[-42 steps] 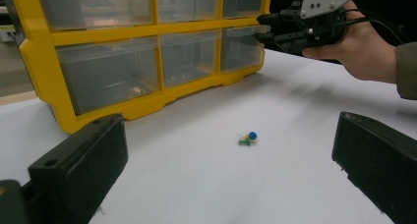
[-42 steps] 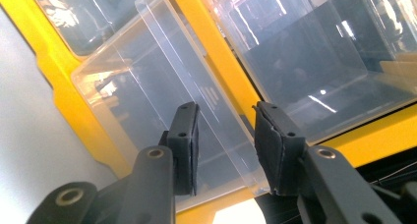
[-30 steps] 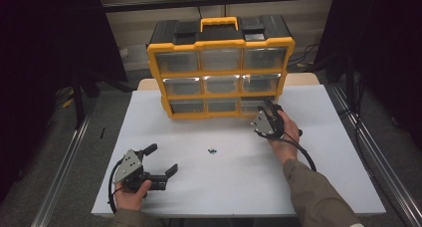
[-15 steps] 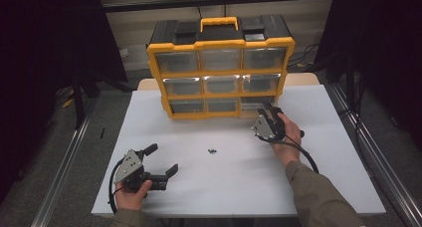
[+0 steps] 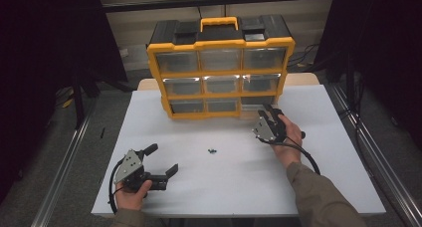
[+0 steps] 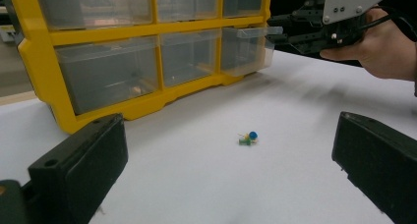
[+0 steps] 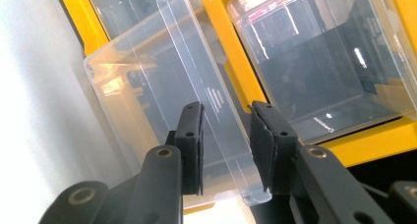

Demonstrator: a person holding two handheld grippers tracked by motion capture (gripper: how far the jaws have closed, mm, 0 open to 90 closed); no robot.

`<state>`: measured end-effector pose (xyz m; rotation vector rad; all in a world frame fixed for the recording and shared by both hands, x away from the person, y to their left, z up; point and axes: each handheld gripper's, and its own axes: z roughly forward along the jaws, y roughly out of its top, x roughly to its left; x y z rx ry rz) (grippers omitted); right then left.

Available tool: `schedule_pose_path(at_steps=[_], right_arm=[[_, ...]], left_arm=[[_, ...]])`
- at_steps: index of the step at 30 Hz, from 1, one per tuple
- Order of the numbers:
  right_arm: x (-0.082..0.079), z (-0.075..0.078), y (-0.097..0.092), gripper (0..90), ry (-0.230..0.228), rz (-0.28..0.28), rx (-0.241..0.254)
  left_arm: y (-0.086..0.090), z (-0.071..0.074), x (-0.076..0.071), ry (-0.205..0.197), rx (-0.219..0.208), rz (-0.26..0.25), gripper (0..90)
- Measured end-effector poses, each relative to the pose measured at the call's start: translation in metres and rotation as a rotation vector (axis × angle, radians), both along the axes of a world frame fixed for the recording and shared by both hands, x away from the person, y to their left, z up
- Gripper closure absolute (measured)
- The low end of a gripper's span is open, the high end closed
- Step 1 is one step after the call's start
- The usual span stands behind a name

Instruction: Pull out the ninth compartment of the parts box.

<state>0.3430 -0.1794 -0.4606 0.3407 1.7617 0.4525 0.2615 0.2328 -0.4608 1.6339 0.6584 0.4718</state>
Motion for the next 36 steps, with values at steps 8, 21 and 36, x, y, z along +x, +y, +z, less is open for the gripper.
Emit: schedule_pose_path(at_steps=[8, 21, 36], right_arm=[[-0.004, -0.002, 0.0, 67.0, -0.003, 0.008, 0.02], [-0.01, -0.001, -0.002, 67.3, 0.005, 0.025, 0.009], [-0.017, -0.001, -0.004, 68.0, 0.007, 0.056, 0.012]], left_arm=[[0.001, 0.0, 0.0, -0.002, 0.013, -0.001, 0.3], [0.004, 0.001, 0.001, -0.011, 0.042, -0.006, 0.3], [0.005, 0.001, 0.001, -0.014, 0.052, -0.007, 0.3]])
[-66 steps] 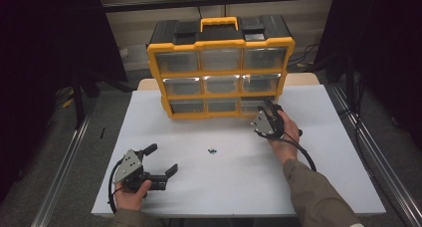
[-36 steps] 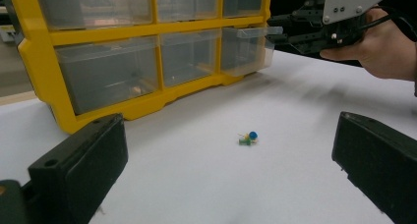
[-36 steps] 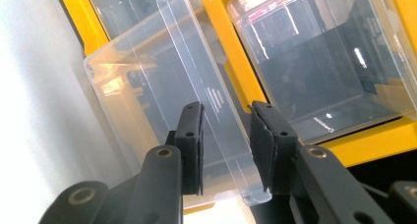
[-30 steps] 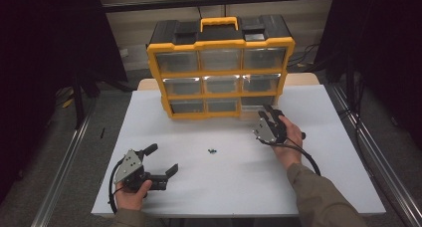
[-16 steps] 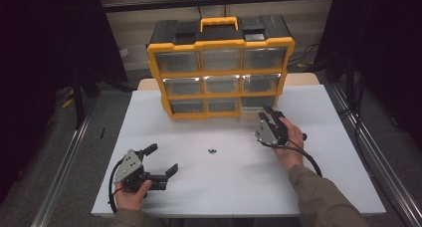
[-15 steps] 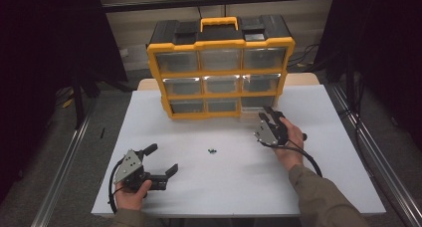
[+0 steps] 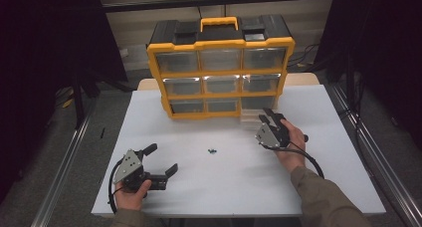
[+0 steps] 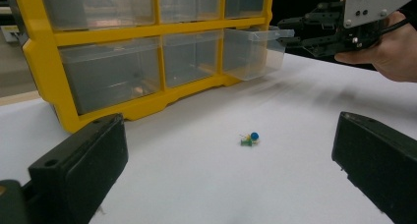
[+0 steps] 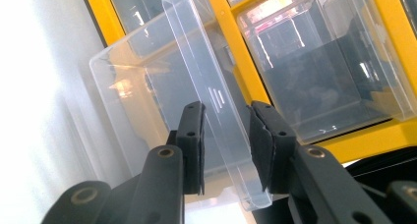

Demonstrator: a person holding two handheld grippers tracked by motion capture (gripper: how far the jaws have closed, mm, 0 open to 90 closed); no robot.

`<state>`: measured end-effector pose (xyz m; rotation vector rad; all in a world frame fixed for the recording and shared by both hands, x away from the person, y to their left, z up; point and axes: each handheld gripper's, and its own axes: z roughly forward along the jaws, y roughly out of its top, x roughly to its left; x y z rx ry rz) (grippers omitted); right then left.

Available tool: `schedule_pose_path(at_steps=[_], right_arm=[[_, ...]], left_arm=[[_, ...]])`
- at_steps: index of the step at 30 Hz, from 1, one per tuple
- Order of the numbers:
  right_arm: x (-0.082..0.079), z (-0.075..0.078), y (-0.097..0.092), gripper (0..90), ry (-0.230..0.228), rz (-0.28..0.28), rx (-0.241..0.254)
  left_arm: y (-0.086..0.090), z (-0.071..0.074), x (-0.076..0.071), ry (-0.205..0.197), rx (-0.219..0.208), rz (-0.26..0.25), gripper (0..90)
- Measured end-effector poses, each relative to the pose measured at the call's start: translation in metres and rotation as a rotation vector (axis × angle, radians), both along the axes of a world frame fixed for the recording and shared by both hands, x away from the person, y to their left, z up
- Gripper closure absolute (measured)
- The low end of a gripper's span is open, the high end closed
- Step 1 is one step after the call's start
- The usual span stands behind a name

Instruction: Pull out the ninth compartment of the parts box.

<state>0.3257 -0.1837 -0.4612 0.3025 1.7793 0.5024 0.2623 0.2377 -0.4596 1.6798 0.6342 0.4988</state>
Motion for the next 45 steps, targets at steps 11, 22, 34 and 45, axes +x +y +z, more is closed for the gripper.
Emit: schedule_pose_path(at_steps=[11, 22, 34, 45], right_arm=[[-0.003, 0.001, -0.001, 68.1, 0.001, 0.016, -0.017], [-0.008, 0.0, -0.002, 68.3, -0.003, 0.033, -0.028], [-0.01, 0.001, -0.003, 68.2, -0.003, 0.035, -0.02], [-0.013, 0.0, -0.004, 68.5, 0.0, 0.048, -0.027]], left_arm=[[-0.001, 0.0, 0.0, 0.003, -0.006, 0.001, 0.4], [-0.001, 0.0, 0.0, 0.003, -0.009, 0.006, 0.5], [0.0, 0.0, 0.0, -0.004, 0.007, 0.006, 0.5], [-0.002, 0.0, 0.0, 0.005, -0.024, 0.004, 0.5]])
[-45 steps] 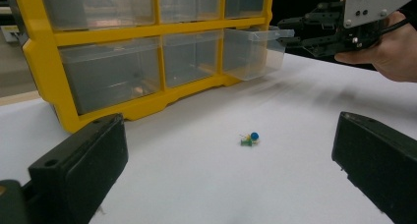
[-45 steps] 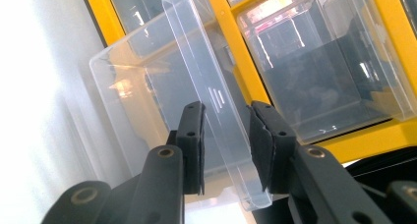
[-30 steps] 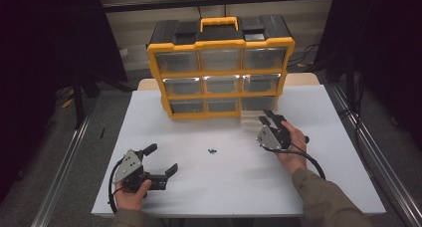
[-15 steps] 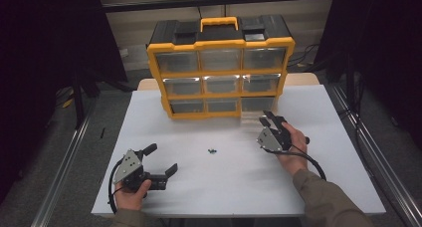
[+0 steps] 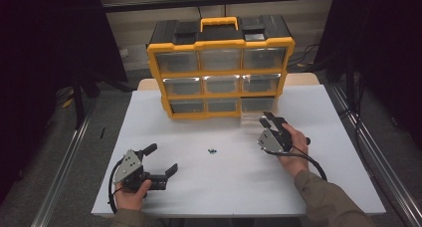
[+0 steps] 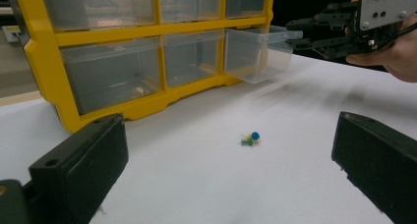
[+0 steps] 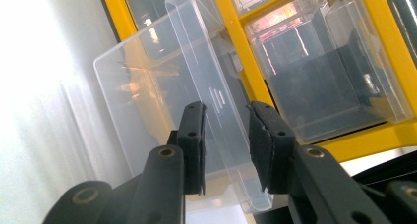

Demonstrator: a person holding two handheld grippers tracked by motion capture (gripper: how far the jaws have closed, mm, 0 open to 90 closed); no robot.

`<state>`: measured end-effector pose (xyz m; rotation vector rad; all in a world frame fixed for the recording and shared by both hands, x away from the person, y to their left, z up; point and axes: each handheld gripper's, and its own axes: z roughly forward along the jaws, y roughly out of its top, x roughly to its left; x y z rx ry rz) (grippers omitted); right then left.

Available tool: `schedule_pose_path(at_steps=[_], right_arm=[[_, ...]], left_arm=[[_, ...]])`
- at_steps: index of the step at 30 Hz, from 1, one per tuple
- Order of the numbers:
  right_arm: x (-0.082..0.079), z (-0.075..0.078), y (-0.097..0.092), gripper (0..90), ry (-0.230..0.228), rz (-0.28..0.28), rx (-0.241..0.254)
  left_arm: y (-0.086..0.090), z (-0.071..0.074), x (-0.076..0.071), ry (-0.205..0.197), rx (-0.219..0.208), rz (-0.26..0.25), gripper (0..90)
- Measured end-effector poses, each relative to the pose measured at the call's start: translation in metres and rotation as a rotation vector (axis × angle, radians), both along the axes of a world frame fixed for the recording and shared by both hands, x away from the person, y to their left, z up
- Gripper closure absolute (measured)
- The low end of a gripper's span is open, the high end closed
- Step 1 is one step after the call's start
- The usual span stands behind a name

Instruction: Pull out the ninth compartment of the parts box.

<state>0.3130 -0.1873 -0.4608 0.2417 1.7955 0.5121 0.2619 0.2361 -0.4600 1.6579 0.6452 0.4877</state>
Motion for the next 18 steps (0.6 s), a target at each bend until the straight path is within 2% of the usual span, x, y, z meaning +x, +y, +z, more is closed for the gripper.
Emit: schedule_pose_path(at_steps=[12, 13, 18], right_arm=[[-0.0015, 0.0002, -0.0002, 68.5, -0.005, 0.003, -0.005], [-0.0016, 0.0001, -0.0002, 68.6, -0.004, 0.003, -0.005], [-0.002, 0.0, -0.0001, 68.4, -0.001, 0.003, 0.001]], left_arm=[[-0.0004, 0.0, -0.0001, 0.0, -0.001, 0.0, 0.5], [0.0006, 0.0002, 0.0001, -0.004, 0.014, -0.004, 0.5], [0.0009, 0.0002, 0.0002, -0.004, 0.019, -0.005, 0.5]])
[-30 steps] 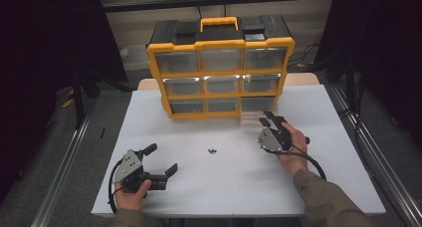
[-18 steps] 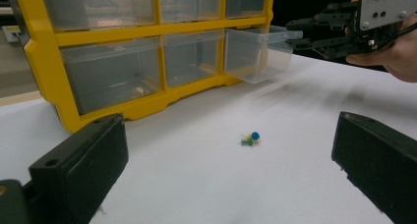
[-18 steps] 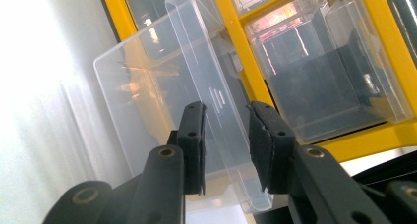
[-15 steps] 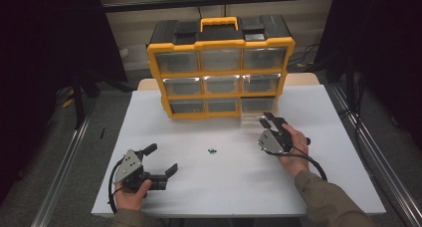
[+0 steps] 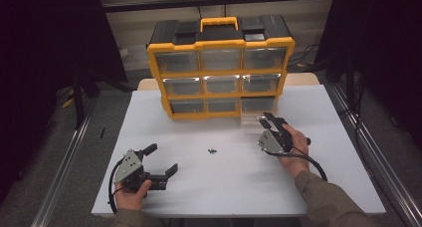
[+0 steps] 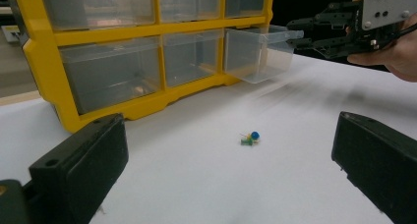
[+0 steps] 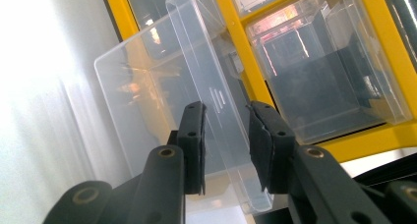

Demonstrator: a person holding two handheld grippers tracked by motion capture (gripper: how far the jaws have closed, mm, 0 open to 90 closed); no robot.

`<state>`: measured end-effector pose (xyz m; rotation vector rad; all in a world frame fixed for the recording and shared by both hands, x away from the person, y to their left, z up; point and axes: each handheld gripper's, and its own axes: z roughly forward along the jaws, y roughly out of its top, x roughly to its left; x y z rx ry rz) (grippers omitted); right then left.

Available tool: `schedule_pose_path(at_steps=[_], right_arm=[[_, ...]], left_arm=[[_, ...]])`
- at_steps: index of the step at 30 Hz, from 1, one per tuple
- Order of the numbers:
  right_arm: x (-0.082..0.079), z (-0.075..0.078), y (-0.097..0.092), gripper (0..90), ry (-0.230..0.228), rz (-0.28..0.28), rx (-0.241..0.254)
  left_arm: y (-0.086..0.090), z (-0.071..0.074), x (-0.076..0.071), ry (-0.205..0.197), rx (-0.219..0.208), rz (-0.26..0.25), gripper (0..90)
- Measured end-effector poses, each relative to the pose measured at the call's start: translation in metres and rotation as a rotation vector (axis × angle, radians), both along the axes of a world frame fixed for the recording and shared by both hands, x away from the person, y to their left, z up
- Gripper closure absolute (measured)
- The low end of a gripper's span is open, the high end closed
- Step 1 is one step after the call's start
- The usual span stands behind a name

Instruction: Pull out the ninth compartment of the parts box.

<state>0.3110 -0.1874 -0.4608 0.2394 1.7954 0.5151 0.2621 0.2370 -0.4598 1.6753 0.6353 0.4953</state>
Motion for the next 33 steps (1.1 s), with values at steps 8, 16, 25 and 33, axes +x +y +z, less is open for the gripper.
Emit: schedule_pose_path(at_steps=[8, 16, 25, 33], right_arm=[[-0.0003, -0.0001, -0.0004, 68.3, -0.002, 0.003, -0.002], [-0.0005, -0.0005, -0.0009, 68.1, -0.005, 0.005, -0.001], [-0.0009, -0.0014, -0.0005, 64.6, 0.002, 0.003, 0.029], [-0.0017, -0.003, 0.0002, 59.0, 0.0, -0.008, 0.043]], left_arm=[[-0.0003, 0.0, -0.0001, 0.0, 0.002, -0.001, 0.5], [-0.0007, -0.0001, -0.0003, 0.0, -0.002, 0.0, 0.5], [-0.0027, -0.0005, -0.0009, 0.007, -0.023, 0.015, 0.5], [0.0024, 0.0008, 0.0008, -0.014, 0.061, -0.001, 0.5]])
